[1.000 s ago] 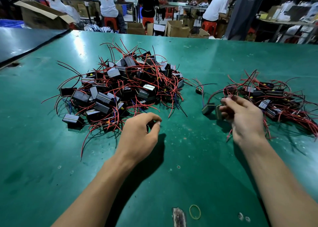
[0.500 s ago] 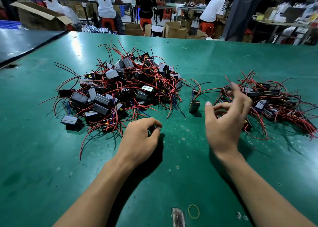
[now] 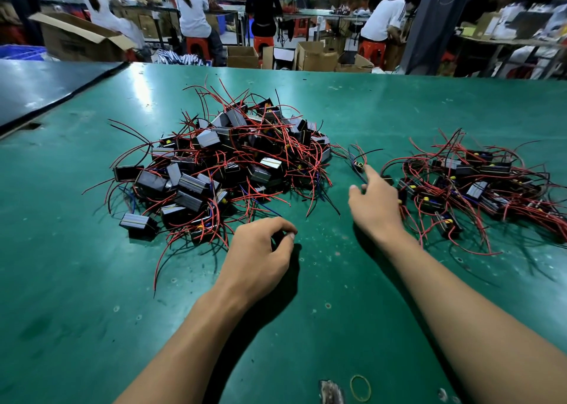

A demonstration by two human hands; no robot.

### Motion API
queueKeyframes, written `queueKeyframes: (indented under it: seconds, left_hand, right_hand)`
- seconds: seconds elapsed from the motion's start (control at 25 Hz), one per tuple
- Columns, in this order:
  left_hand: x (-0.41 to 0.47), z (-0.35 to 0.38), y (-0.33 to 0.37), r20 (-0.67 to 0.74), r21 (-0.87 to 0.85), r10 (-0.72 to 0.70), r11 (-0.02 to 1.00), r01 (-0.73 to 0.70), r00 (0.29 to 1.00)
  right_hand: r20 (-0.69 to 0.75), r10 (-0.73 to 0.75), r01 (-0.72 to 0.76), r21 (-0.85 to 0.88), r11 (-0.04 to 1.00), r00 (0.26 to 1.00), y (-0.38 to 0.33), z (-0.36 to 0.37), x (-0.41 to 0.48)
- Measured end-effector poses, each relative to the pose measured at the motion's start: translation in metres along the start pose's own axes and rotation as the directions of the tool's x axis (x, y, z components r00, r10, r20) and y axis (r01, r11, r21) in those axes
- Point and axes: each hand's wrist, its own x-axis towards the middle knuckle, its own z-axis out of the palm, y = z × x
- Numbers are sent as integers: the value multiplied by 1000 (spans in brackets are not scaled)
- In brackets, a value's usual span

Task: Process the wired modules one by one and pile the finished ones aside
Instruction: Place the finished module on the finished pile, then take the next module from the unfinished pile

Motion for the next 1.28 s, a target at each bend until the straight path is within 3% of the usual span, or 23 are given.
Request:
queueKeyframes:
  seconds: [0.24, 0.6, 0.8, 1.04, 1.2, 1.28]
  left_hand:
    - [1, 1, -2, 10, 6, 4, 1000, -4, 1000]
    - [3, 2, -1, -4, -27, -48, 998, 48, 999]
    - [7, -1, -2, 10, -83, -142, 986, 142, 990]
    - [13, -4, -5, -4, -199, -274, 943, 268, 962]
    - [14, -4, -6, -1, -202, -283, 939, 277, 959]
    - [13, -4, -6, -6, -202, -280, 940, 273, 960]
  right_hand:
    - [-155, 86, -64, 140, 988, 984, 39, -29, 17]
    - [-134, -25, 38, 97, 995, 991, 31, -17, 5]
    - [-66, -84, 95, 198, 976, 994, -4, 15, -17]
    - [92, 33, -45, 134, 990, 995, -37, 38, 0]
    - [87, 138, -154, 214, 965, 987, -44, 43, 12]
    - [-3, 144, -140, 217, 966, 990, -49, 39, 12]
